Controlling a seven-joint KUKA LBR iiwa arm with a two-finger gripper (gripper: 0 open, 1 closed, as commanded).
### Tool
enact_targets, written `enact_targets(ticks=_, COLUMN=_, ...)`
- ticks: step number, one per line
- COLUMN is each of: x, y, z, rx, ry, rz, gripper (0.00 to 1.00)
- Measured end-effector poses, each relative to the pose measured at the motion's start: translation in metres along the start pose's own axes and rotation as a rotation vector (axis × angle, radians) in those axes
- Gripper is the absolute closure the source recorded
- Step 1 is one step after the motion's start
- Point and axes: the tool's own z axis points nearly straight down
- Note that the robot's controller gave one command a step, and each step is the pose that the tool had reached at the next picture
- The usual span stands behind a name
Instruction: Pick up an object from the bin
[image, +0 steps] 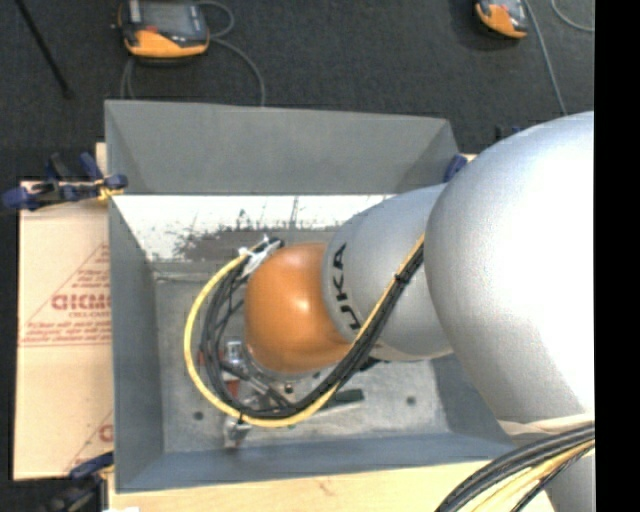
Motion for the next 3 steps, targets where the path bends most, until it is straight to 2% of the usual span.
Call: enact_targets(ticks=3, x=0.003, y=0.0015, z=-0.0032, rx=0.004, ry=0.004, rz=0.001, gripper=1.0)
